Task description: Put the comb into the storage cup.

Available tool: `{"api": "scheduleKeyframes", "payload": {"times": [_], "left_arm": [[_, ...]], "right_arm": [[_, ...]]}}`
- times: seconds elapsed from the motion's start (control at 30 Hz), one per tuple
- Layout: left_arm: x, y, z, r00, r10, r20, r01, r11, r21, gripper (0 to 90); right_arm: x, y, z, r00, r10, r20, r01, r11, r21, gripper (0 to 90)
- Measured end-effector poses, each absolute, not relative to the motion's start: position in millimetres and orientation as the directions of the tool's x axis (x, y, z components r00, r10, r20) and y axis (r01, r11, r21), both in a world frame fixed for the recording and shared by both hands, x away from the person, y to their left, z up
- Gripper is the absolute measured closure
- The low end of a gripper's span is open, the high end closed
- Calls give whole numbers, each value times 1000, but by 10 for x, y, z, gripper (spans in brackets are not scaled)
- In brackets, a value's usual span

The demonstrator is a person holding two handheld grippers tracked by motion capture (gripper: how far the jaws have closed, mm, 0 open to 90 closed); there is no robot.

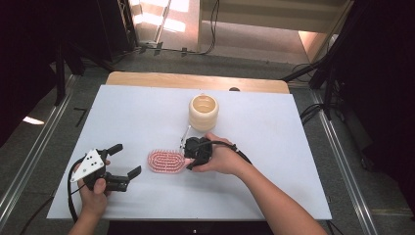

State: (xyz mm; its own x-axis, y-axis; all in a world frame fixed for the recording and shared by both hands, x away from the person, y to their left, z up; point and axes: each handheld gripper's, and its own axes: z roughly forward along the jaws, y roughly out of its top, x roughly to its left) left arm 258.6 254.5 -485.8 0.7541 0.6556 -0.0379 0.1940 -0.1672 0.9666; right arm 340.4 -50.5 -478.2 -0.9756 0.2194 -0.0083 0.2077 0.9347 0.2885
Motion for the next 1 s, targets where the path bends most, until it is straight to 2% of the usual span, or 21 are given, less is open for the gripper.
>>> {"api": "scheduleKeyframes", "payload": {"times": [0.07,0.13,0.2,0.73,1.0], "left_arm": [[2587,2541,-4859,754,656,-38,193,-167,967,0],[2588,2540,-4860,754,656,-36,193,-169,966,0],[2589,2540,-4859,753,657,-37,194,-169,966,0],[2604,2518,-4842,742,669,-43,205,-165,965,1],[2607,2446,-4809,744,668,-30,205,-185,961,1]], "right_arm": [[3404,-508,-4792,-974,227,-4,216,931,295,610],[3403,-507,-4794,-972,233,-7,221,929,296,657],[3391,-499,-4792,-980,197,-31,179,938,296,672],[3343,-586,-4796,-986,164,-10,150,924,351,679],[3264,-703,-4779,-977,215,-9,191,887,420,679]]}}
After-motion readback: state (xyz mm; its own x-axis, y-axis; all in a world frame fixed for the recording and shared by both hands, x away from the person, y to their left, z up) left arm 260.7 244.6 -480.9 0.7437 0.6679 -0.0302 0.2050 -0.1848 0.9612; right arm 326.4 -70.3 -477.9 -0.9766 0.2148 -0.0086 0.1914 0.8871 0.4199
